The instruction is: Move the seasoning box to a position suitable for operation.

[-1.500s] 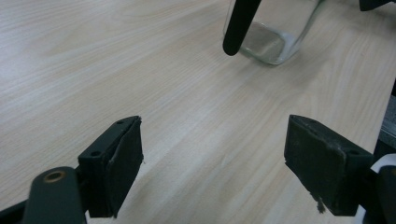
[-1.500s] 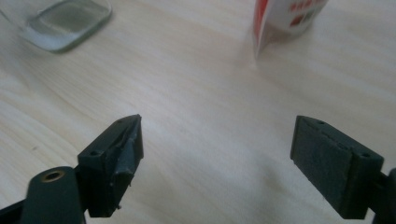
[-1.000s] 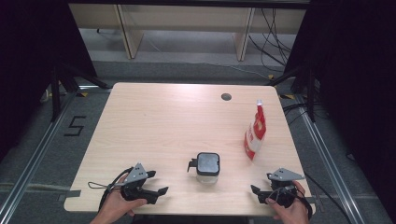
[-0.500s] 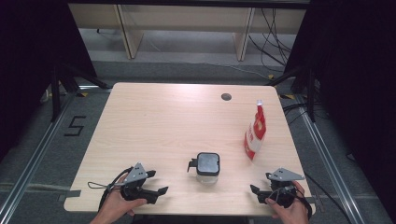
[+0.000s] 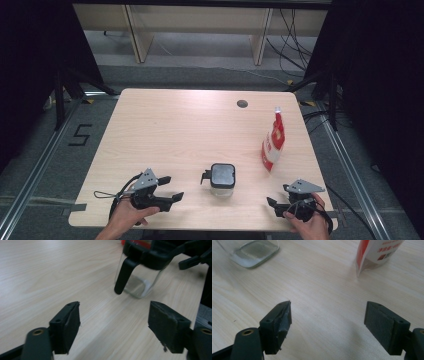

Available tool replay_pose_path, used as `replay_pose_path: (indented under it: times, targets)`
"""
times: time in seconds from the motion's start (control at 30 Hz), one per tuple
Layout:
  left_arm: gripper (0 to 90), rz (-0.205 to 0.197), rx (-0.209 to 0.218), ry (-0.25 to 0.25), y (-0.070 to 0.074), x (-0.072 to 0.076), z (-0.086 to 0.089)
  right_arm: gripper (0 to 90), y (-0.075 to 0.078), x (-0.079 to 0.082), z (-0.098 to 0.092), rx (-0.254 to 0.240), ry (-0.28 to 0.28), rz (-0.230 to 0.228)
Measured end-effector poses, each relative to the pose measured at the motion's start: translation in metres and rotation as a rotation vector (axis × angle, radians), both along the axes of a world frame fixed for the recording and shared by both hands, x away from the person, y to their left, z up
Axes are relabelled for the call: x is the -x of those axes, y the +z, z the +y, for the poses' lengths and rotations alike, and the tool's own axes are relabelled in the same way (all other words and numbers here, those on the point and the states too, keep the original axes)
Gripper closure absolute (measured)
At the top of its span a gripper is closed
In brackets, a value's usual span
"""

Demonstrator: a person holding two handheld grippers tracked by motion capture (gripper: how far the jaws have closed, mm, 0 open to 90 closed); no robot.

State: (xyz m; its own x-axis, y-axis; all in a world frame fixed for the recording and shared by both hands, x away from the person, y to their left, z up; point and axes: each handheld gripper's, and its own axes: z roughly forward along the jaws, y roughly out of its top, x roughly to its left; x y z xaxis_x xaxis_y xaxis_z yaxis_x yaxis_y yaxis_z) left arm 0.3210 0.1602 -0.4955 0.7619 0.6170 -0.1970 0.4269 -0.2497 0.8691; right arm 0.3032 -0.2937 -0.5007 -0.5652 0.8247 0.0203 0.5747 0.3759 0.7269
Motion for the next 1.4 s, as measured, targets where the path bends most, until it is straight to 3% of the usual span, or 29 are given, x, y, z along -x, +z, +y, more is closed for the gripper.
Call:
replay_pose_path:
  times: [0.03, 0.13, 0.17, 0.23, 0.37, 0.43, 0.47, 0.53, 0.57, 0.6, 0.7, 0.77, 0.87, 0.97, 1.0, 1.07, 1.13, 1.17, 1.2, 1.23, 1.27, 1.3, 1.4]
  targets:
    - [30.4, -0.002, 0.022, -0.026, 0.003, 0.0, -0.006, 23.6, 0.0, 0.0, 0.001, -0.003, 0.003, 0.007]
    - [35.8, -0.012, 0.022, -0.051, 0.008, 0.0, -0.011, 24.1, 0.0, -0.001, 0.001, -0.006, 0.017, -0.005]
    - [37.4, -0.029, 0.02, -0.063, 0.011, -0.001, -0.013, 24.1, 0.001, 0.002, 0.002, -0.014, -0.012, 0.023]
    - [42.1, -0.031, 0.031, -0.073, 0.012, -0.002, -0.014, 24.1, 0.0, -0.001, 0.0, -0.001, 0.014, -0.003]
    - [49.1, 0.018, 0.071, -0.066, 0.023, -0.007, -0.021, 24.1, 0.0, -0.001, 0.001, -0.006, 0.013, 0.0]
    - [53.8, 0.005, 0.057, -0.086, 0.03, -0.011, -0.026, 24.6, 0.0, -0.001, 0.001, -0.015, 0.019, 0.0]
    - [56.0, 0.01, 0.07, -0.092, 0.032, -0.012, -0.029, 24.6, 0.001, 0.001, 0.004, -0.029, 0.0, 0.027]
    - [61.7, 0.01, 0.076, -0.086, 0.034, -0.012, -0.031, 24.7, 0.0, 0.001, 0.003, -0.025, 0.005, 0.012]
    - [61.7, -0.007, 0.072, -0.101, 0.035, -0.014, -0.033, 24.7, 0.0, 0.001, 0.003, -0.025, 0.005, 0.012]
    - [67.8, -0.022, 0.076, -0.109, 0.037, -0.017, -0.037, 24.8, 0.0, 0.0, 0.003, -0.028, 0.005, 0.011]
    - [76.2, -0.008, 0.072, -0.083, 0.039, -0.021, -0.042, 25.0, 0.0, -0.001, 0.004, -0.032, 0.031, -0.001]
    - [78.5, -0.022, 0.057, -0.094, 0.041, -0.025, -0.045, 25.2, 0.001, 0.001, 0.006, -0.036, 0.016, 0.012]
    - [82.3, -0.019, 0.049, -0.087, 0.042, -0.033, -0.054, 26.7, 0.003, -0.001, 0.009, -0.051, 0.07, -0.033]
    - [84.9, -0.041, 0.041, -0.102, 0.042, -0.036, -0.059, 28.7, 0.005, 0.0, 0.014, -0.065, 0.076, -0.041]
    - [84.9, -0.053, 0.031, -0.104, 0.043, -0.037, -0.061, 31.8, 0.005, -0.001, 0.014, -0.052, 0.106, -0.078]
    - [85.2, -0.06, 0.029, -0.107, 0.043, -0.039, -0.066, 32.7, 0.008, -0.001, 0.023, -0.091, 0.148, -0.08]
    - [85.1, -0.062, 0.025, -0.106, 0.043, -0.04, -0.068, 31.4, 0.009, -0.001, 0.026, -0.099, 0.157, -0.088]
    - [85.3, -0.063, 0.028, -0.114, 0.043, -0.041, -0.068, 24.4, 0.009, -0.003, 0.038, -0.126, 0.178, -0.076]
    - [85.3, -0.072, 0.026, -0.12, 0.043, -0.042, -0.068, 24.4, 0.009, -0.003, 0.038, -0.126, 0.178, -0.076]
    - [85.7, -0.07, 0.024, -0.112, 0.043, -0.041, -0.069, 17.0, 0.009, -0.008, 0.049, -0.116, 0.231, -0.123]
    - [85.8, -0.07, 0.024, -0.112, 0.043, -0.041, -0.069, 17.0, 0.009, -0.008, 0.049, -0.116, 0.231, -0.123]
    - [86.1, -0.076, 0.018, -0.124, 0.044, -0.042, -0.07, 16.6, 0.008, -0.014, 0.062, -0.142, 0.287, -0.13]
    - [86.3, -0.071, 0.02, -0.124, 0.043, -0.042, -0.071, 15.8, 0.007, -0.023, 0.071, -0.129, 0.329, -0.15]
